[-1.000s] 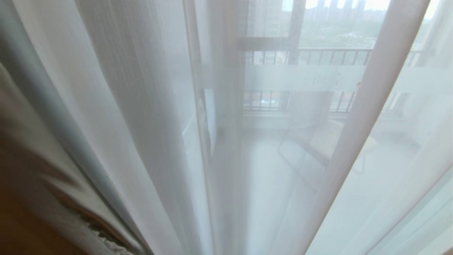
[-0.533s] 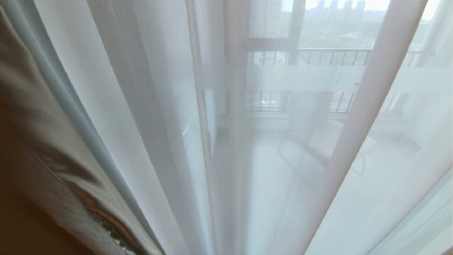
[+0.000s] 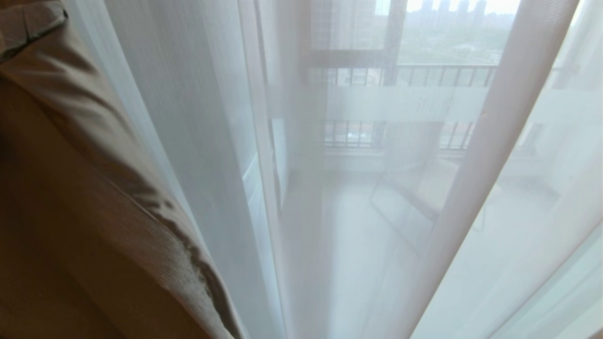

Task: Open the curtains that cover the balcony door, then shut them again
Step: Close the outer curtains on both sides

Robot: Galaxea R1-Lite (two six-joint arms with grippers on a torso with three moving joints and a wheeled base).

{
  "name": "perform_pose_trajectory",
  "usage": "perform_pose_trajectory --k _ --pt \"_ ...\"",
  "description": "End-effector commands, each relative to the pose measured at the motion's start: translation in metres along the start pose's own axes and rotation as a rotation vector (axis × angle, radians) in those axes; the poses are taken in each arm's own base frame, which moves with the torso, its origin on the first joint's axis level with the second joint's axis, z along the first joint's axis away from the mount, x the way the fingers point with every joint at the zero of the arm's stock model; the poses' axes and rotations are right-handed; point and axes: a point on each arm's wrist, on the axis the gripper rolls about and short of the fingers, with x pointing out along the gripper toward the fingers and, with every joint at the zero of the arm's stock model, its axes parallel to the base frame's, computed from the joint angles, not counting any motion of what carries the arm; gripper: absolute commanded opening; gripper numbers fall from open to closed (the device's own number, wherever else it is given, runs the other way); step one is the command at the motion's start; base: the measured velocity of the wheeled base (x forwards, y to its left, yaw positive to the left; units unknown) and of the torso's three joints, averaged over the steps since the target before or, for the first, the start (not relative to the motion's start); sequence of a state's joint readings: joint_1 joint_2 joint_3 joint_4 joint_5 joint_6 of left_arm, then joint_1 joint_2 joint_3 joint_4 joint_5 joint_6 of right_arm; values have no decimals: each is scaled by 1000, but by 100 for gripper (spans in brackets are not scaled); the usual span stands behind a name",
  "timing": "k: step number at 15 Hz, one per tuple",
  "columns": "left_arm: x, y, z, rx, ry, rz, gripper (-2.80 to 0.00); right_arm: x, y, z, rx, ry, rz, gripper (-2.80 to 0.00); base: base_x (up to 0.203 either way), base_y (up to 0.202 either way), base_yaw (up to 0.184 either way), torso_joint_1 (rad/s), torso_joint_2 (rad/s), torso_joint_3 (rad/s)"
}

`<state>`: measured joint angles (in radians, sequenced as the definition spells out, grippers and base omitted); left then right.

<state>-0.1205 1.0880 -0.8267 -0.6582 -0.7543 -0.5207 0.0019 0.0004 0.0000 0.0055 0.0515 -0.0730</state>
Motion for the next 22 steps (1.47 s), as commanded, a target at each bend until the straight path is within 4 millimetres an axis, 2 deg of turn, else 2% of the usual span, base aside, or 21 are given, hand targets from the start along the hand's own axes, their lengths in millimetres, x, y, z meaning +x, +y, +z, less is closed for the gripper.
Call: perform_pose_trajectory --k 1,10,14,22 --pt "10 -1 -6 -31 27 -57 -280 0 0 0 -1 0 2 -280 0 0 0 0 0 0" --pt "37 -4 -16 -29 78 -173 -280 0 0 0 -1 0 0 -280 0 0 0 0 0 0" --pt "49 -3 -23 28 103 -211 -280 0 0 0 -1 0 0 -280 0 0 0 0 0 0" --pt "64 0 -22 168 164 -216 -280 0 0 0 -1 0 1 -280 0 0 0 0 0 0"
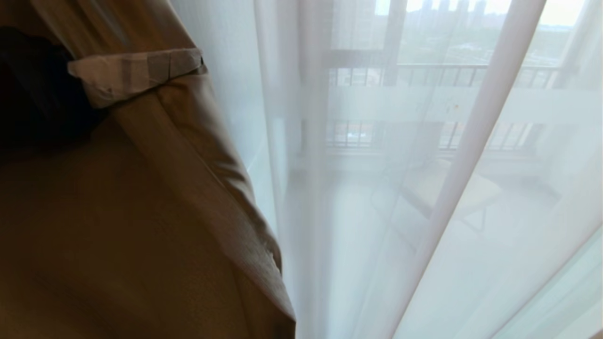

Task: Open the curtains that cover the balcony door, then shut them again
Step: Close the outer curtains on both sides

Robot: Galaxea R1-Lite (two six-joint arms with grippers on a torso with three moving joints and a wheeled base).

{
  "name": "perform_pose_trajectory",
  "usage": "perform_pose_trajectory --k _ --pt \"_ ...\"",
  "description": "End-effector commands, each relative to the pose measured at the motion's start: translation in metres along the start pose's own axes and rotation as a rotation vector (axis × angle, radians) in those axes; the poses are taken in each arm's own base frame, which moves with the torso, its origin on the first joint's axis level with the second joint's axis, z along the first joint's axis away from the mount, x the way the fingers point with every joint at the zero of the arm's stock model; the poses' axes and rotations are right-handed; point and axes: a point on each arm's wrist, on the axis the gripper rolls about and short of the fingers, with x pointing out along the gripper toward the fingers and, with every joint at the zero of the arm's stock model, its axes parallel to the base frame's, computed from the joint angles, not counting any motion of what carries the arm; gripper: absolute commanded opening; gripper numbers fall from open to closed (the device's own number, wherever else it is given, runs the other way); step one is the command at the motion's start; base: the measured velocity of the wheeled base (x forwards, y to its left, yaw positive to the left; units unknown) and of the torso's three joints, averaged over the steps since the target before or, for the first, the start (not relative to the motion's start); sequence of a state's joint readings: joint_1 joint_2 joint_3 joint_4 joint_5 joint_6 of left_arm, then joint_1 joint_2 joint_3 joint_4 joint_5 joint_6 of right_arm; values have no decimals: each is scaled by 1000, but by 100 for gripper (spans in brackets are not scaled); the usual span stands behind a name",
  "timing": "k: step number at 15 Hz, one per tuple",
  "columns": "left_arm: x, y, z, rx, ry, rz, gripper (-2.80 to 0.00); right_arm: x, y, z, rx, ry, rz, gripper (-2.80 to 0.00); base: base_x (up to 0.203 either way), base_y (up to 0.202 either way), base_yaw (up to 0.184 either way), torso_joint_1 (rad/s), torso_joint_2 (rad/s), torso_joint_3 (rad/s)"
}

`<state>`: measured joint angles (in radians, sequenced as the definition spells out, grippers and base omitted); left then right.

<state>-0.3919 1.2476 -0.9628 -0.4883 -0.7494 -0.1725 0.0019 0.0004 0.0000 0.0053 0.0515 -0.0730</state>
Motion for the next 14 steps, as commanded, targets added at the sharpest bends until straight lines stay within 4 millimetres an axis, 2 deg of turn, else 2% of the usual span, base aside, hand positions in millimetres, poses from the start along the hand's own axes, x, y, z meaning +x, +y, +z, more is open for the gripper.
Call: perform_pose_trajectory --k 1,6,14 --pt "6 3 1 19 -2 -8 -280 0 0 0 -1 0 1 -280 0 0 0 0 0 0" --pt "15 6 5 48 -9 -27 -280 0 0 0 -1 0 2 -280 0 0 0 0 0 0" --pt "42 3 2 34 -6 -84 -280 0 0 0 -1 0 2 -280 0 0 0 0 0 0"
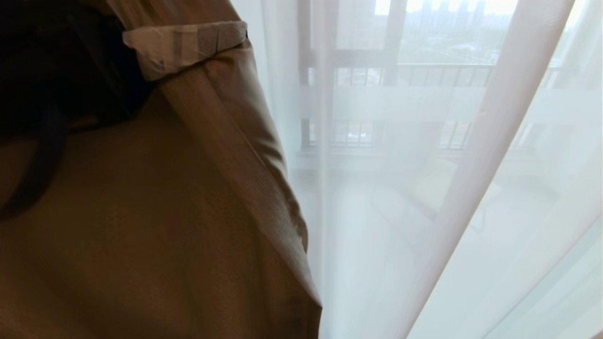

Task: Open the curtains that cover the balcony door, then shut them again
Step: Close the outer curtains on both sides

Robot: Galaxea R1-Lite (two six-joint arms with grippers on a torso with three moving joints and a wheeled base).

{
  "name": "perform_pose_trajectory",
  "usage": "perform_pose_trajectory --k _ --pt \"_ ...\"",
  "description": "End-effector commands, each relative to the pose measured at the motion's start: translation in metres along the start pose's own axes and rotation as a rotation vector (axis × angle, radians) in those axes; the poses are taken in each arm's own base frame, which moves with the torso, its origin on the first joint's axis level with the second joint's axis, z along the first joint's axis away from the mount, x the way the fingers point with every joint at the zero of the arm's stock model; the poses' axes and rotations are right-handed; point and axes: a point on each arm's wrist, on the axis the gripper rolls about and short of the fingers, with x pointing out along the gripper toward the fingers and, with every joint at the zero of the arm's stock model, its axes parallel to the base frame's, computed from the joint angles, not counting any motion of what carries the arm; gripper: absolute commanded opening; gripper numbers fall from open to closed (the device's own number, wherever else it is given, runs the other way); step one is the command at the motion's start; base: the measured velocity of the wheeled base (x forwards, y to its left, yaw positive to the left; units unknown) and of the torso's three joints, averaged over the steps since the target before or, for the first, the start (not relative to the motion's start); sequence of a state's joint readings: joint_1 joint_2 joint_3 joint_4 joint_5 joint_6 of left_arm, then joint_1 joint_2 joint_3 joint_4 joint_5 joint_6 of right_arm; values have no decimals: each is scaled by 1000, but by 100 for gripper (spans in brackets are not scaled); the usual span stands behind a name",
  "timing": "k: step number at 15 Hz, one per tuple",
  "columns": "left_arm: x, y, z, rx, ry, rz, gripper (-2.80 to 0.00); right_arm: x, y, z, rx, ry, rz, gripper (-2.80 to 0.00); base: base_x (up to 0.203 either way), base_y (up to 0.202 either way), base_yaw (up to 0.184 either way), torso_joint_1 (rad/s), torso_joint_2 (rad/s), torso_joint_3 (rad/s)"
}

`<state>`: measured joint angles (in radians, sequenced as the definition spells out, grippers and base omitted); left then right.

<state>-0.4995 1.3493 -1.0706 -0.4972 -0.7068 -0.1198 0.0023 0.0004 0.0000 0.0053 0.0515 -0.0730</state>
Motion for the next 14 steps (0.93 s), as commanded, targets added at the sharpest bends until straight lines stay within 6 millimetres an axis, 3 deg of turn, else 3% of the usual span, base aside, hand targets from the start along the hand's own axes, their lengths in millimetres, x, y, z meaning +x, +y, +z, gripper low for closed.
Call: perform_pose_trajectory --k 1,14 --pt "9 0 -3 -11 7 -28 -280 0 0 0 -1 0 1 -280 0 0 0 0 0 0" --pt "44 3 -9 -5 16 -108 -280 0 0 0 -1 0 0 -280 0 0 0 0 0 0"
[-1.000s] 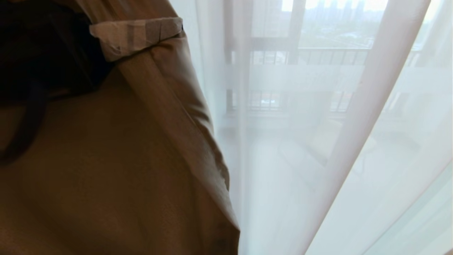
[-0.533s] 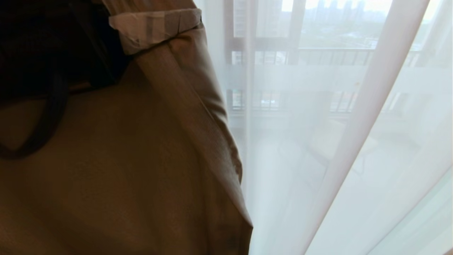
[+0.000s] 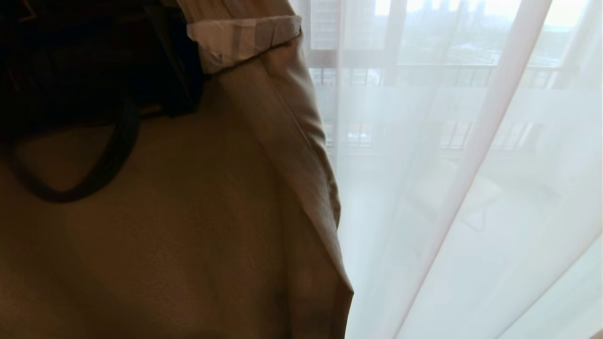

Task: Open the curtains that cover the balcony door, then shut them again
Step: Close the outer curtains on both sides

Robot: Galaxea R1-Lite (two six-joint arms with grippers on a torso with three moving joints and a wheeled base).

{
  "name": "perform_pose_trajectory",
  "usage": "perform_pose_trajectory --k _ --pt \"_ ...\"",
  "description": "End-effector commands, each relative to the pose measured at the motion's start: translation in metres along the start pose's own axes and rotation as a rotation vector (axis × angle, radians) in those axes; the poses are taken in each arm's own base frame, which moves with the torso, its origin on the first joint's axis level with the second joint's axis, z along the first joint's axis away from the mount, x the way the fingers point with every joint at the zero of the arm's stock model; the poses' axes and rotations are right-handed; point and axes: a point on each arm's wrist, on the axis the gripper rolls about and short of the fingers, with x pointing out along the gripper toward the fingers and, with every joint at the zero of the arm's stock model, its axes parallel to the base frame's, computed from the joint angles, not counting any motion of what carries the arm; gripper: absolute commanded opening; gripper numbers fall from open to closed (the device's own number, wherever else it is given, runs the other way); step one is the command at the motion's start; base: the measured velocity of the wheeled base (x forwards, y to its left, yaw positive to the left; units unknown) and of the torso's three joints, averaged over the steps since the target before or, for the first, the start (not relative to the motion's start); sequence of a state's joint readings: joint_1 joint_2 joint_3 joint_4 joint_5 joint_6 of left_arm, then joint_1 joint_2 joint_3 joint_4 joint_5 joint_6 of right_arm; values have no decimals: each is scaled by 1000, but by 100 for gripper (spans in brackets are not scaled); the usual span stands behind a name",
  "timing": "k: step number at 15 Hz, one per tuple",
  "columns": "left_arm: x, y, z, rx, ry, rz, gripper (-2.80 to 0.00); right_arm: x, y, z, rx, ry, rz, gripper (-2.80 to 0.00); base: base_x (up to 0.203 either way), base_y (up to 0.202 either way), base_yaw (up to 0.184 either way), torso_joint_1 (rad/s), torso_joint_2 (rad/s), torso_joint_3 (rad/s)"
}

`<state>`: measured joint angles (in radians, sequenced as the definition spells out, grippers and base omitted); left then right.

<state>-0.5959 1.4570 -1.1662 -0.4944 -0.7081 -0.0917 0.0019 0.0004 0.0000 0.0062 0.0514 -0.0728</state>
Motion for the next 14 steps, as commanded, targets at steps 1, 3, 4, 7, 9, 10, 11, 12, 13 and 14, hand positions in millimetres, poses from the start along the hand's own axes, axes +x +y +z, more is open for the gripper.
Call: perform_pose_trajectory --k 1,3,4,7,9,10,11,12,13,14 --pt "8 2 -5 -11 9 -17 -280 0 0 0 -1 -1 1 -280 0 0 0 0 0 0" --pt "14 3 -6 -3 11 -29 -280 0 0 0 -1 -2 2 -280 0 0 0 0 0 0" --pt "16 4 -7 -4 13 -31 -280 0 0 0 -1 -2 0 -280 0 0 0 0 0 0" --pt "21 5 -8 2 12 -29 -280 0 0 0 -1 -1 1 -280 0 0 0 0 0 0" --pt "27 8 -8 27 11 -30 -280 0 0 0 -1 0 0 -280 0 0 0 0 0 0" --pt "29 9 -8 30 9 -31 -280 0 0 0 -1 -1 2 -280 0 0 0 0 0 0" --pt "30 10 -8 29 10 -32 -280 0 0 0 -1 -2 0 -280 0 0 0 0 0 0" --pt "30 10 -8 29 10 -32 -280 0 0 0 -1 -1 0 -280 0 0 0 0 0 0" --pt "30 10 -9 28 12 -31 -280 0 0 0 -1 -2 1 -280 0 0 0 0 0 0" --pt "29 10 -8 31 10 -29 -280 0 0 0 -1 -2 2 -280 0 0 0 0 0 0"
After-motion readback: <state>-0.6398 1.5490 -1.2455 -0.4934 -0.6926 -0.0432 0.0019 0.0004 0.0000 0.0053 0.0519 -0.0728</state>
